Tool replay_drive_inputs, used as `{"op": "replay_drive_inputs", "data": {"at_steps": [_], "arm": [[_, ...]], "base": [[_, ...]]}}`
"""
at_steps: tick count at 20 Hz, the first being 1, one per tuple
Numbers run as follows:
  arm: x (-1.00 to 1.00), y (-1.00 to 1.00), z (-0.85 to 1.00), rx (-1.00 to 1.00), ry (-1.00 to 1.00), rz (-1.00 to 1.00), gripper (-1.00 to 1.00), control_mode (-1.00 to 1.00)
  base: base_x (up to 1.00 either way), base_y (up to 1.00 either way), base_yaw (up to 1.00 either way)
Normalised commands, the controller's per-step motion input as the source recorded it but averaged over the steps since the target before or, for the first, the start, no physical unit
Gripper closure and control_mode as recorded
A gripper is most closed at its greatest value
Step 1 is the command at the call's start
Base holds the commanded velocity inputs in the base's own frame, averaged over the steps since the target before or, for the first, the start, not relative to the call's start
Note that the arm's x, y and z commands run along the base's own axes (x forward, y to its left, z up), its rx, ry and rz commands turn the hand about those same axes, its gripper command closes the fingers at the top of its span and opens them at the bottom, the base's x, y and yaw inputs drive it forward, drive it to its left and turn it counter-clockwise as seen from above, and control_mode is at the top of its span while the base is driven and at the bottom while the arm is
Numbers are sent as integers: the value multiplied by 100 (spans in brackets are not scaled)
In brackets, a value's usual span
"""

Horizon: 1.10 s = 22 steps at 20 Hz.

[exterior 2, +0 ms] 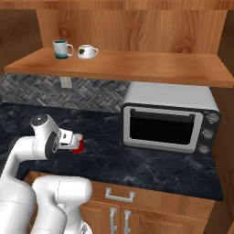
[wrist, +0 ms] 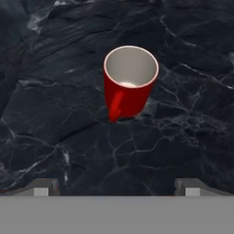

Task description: Pick the mug on the counter and place it in the cabinet with the handle facing the right, like the mugs already inside.

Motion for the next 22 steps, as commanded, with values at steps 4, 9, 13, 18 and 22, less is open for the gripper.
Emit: {"op": "replay_drive_inputs", "data": {"at_steps": [4, 9, 13, 18, 22], "arm": [[24, 0, -21, 0, 0, 0, -100, -100], [27, 0, -25, 0, 0, 0, -100, -100], [29, 0, -32, 0, 0, 0, -100, -100], [22, 0, -35, 0, 0, 0, -100, -100], [16, 0, -31, 0, 0, 0, -100, -100]], "base": [[0, 0, 0], [0, 0, 0], [0, 0, 0], [0, 0, 0], [0, 0, 0]]}}
